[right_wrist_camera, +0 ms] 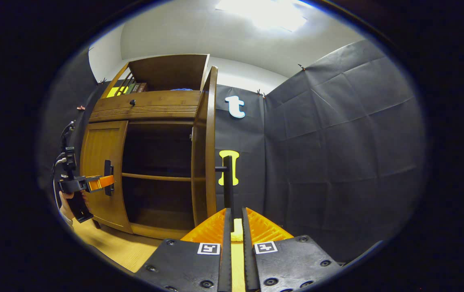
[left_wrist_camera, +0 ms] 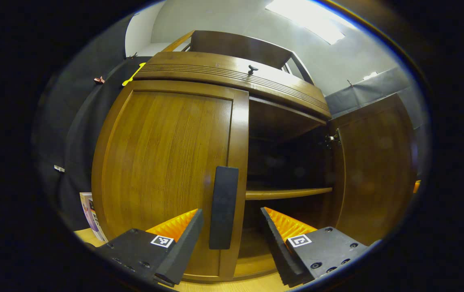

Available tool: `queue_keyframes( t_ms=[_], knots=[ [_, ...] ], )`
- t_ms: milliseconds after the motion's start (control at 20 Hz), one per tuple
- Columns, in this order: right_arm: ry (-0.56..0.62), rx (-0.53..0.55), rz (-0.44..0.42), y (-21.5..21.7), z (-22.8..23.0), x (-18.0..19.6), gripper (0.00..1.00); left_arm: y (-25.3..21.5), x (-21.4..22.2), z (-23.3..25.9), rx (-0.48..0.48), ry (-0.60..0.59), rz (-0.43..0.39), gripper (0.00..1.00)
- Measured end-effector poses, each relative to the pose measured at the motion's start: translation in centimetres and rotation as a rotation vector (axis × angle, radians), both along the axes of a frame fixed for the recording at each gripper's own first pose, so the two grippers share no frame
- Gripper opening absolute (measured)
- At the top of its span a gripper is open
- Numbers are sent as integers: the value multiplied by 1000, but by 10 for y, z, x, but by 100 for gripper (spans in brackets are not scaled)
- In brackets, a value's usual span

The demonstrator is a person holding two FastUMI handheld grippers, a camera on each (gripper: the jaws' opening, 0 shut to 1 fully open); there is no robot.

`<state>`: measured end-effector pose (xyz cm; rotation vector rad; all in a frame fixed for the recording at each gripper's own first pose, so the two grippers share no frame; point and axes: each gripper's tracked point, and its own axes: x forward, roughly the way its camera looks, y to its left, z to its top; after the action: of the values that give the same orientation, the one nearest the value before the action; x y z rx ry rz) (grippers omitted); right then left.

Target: Open the right door of the double-door shoe cabinet with the right hand, and open the left door with the left hand.

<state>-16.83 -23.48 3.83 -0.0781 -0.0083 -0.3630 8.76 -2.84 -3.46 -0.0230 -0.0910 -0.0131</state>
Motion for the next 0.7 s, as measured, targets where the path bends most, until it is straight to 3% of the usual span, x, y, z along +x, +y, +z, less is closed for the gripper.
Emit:
queue_keyframes(
  t_ms=[250, 500, 550, 700],
  knots=[
    [-15, -7, 79, 22, 11, -10, 16, -2, 16, -10, 17, 18, -2, 83],
    [4, -7, 132, 40, 13, -11, 90, 11, 22, -14, 10, 6, 56, 44],
    [0, 3, 132, 40, 14, -12, 96, 11, 20, -13, 14, 16, 44, 37],
    [-22, 69, 131, 40, 18, -10, 94, 11, 17, -14, 13, 34, 29, 33]
  ],
)
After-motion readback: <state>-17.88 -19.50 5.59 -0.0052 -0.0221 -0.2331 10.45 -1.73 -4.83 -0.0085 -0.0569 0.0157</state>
